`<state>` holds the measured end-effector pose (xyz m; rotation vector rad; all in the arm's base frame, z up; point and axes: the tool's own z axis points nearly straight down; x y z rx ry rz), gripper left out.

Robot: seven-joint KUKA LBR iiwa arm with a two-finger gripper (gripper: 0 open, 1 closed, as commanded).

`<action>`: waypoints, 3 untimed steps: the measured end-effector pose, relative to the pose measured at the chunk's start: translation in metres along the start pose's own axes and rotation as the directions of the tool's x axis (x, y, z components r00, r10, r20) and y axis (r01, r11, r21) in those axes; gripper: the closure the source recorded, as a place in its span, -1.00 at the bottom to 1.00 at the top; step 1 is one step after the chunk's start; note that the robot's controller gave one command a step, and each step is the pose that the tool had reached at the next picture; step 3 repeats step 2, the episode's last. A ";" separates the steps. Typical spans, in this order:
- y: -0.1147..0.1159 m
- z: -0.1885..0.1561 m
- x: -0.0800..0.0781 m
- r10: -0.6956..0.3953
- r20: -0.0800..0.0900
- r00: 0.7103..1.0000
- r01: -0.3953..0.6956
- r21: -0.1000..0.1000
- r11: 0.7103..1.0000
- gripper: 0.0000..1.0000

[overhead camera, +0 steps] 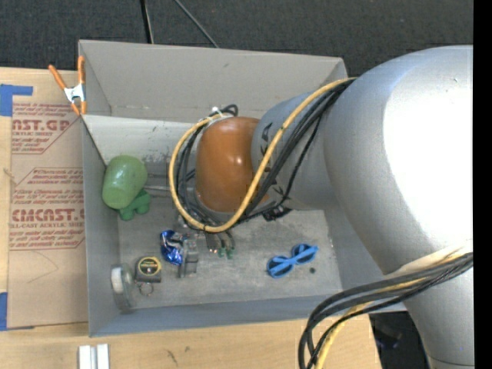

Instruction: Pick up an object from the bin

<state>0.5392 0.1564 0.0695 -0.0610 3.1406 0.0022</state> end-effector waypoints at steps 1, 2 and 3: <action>0.026 -0.075 -0.048 -0.068 0.013 0.998 0.068 -0.001 0.998 1.00; 0.026 -0.166 -0.052 -0.078 0.012 0.997 0.078 0.000 0.997 1.00; 0.026 -0.166 -0.052 -0.078 0.012 0.997 0.078 0.000 0.997 1.00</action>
Offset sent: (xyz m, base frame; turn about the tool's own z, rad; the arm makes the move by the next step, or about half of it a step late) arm 0.0436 0.0253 0.0704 -0.0663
